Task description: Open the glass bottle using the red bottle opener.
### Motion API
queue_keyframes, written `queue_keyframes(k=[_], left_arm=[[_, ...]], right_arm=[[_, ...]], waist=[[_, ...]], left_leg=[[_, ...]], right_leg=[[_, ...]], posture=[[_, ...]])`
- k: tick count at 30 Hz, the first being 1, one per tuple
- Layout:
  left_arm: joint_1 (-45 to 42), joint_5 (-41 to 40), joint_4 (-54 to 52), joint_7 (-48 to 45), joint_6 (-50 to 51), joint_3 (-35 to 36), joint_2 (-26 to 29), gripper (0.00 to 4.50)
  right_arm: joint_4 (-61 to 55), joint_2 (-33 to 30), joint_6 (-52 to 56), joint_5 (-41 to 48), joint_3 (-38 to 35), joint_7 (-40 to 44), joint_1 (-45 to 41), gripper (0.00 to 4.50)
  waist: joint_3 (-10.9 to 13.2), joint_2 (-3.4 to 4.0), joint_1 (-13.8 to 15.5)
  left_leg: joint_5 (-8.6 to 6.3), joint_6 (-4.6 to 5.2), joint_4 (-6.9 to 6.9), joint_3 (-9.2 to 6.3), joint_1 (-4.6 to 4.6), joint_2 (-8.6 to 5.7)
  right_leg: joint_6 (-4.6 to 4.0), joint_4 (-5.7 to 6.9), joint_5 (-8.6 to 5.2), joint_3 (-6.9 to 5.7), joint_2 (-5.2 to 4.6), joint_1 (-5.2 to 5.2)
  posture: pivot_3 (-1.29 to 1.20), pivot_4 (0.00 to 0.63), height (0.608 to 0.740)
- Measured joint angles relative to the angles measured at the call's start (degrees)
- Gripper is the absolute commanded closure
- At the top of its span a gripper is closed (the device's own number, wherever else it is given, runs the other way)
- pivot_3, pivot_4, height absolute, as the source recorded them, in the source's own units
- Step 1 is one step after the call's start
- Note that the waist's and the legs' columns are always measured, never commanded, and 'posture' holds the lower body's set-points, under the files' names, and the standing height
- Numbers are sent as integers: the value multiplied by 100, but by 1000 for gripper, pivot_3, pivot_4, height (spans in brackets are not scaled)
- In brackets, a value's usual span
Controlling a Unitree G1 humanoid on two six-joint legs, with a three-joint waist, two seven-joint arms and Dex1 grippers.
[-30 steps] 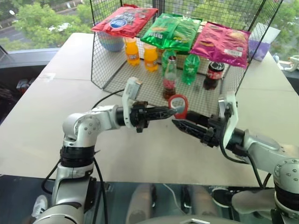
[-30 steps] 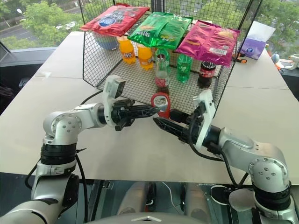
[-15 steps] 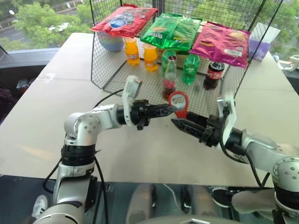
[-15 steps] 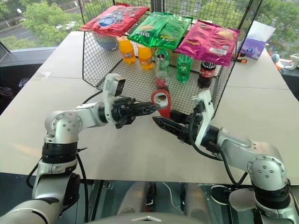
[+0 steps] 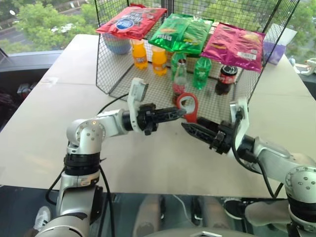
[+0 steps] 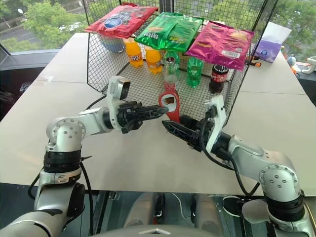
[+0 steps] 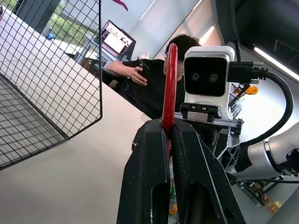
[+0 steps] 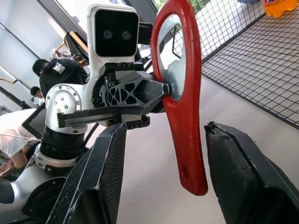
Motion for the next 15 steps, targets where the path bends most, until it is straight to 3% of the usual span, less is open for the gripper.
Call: queue_keyframes(k=[3,4,11,12,15], left_arm=[[0,-42,8,-31,-8,1,7,4500],[0,-55,14,-76,-10,16,12,4500],[3,-92,13,-115,-53,13,21,4500],[13,-88,12,-163,-94,5,35,3948],[45,-22,4,-206,-181,-4,97,3163]], right_arm=[[40,1,-4,-21,45,44,-2,4338],[34,12,-20,5,58,87,-3,4455],[35,3,-52,12,60,161,-3,4455],[35,2,-64,11,67,167,-4,4500],[40,-22,-78,-49,77,130,-1,4500]], waist=[[1,1,0],[1,1,-1],[1,1,1],[1,1,0],[1,1,0]], left_leg=[[0,0,-5,1,0,0],[0,0,-8,0,0,0],[0,0,-26,3,-1,-1],[0,0,-32,4,0,-1],[1,0,-42,6,0,-1]], right_leg=[[0,-3,0,0,0,-2],[0,-6,0,0,1,-2],[0,-23,0,0,1,-2],[0,-28,0,0,2,-2],[0,-35,1,1,2,-3]], posture=[[0,150,740],[0,150,740],[0,150,740],[0,150,740],[0,150,740]])
